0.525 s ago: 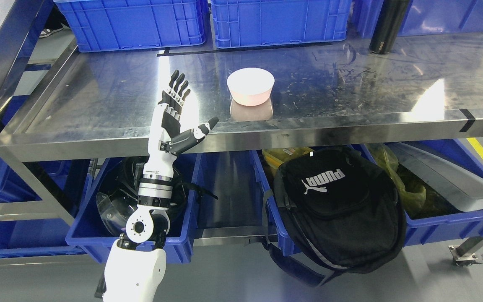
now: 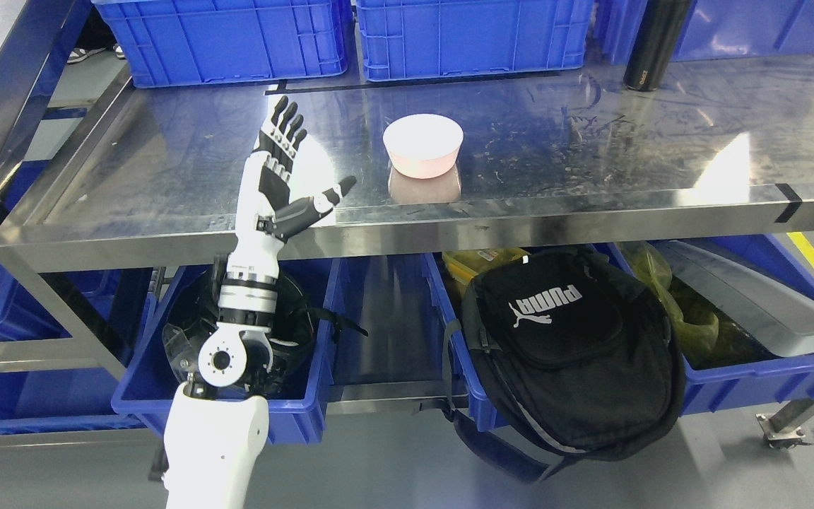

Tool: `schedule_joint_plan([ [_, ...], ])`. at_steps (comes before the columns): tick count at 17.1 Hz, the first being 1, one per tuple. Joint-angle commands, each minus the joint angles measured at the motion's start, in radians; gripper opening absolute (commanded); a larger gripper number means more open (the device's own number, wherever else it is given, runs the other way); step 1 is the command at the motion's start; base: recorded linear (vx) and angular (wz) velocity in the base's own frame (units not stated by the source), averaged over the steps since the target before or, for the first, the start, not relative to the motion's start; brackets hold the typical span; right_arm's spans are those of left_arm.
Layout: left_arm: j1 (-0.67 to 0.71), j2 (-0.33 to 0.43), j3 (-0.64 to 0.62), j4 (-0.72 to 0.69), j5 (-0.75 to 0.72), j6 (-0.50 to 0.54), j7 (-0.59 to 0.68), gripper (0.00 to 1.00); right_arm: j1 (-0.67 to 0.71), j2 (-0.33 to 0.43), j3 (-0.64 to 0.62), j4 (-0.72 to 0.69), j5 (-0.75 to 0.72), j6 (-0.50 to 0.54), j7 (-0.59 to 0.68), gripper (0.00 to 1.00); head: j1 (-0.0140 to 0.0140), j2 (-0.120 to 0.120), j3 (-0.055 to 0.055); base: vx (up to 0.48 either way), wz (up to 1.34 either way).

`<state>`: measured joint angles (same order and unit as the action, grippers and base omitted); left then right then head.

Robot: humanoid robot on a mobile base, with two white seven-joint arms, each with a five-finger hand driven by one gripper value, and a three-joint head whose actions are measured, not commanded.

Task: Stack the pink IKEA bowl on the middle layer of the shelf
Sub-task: 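Reach the left hand toward the pink bowl on the shelf top, then close the left hand fingers around the pink bowl's rim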

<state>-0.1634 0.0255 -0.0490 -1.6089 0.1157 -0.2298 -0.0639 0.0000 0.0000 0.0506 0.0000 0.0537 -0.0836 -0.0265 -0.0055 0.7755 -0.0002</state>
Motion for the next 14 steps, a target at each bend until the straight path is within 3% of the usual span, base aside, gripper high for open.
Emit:
schedule_joint_plan([
  [1,-0.221,0.128,-0.052,0.006,-0.192,0.208,-0.034,1.0,0.023,-0.017,0.0,-0.017,0.0,0.001,0.0,1.0,0.0,0.0,0.0,0.0,0.0],
  [3,-0.347,0.189,-0.113,0.007,-0.302,0.321,-0.14,1.0,0.023,-0.017,0.0,-0.017,0.0,0.001,0.0,1.0,0.0,0.0,0.0,0.0,0.0],
  [6,-0.523,0.246,-0.308,0.038,-0.685,0.375,-0.409,1.0,0.023,-0.017,0.0,-0.017,0.0,0.001,0.0,1.0,0.0,0.0,0.0,0.0,0.0],
  [8,-0.588,0.228,-0.423,0.079,-0.862,0.377,-0.583,1.0,0.023,-0.017,0.0,-0.017,0.0,0.001,0.0,1.0,0.0,0.0,0.0,0.0,0.0],
  [12,-0.637,0.143,-0.482,0.197,-1.034,0.365,-0.649,1.0,0.023,-0.017,0.0,-0.017,0.0,0.001,0.0,1.0,0.0,0.0,0.0,0.0,0.0],
  [14,-0.637,0.096,-0.474,0.257,-1.047,0.333,-0.717,1.0,0.023,-0.017,0.0,-0.017,0.0,0.001,0.0,1.0,0.0,0.0,0.0,0.0,0.0],
])
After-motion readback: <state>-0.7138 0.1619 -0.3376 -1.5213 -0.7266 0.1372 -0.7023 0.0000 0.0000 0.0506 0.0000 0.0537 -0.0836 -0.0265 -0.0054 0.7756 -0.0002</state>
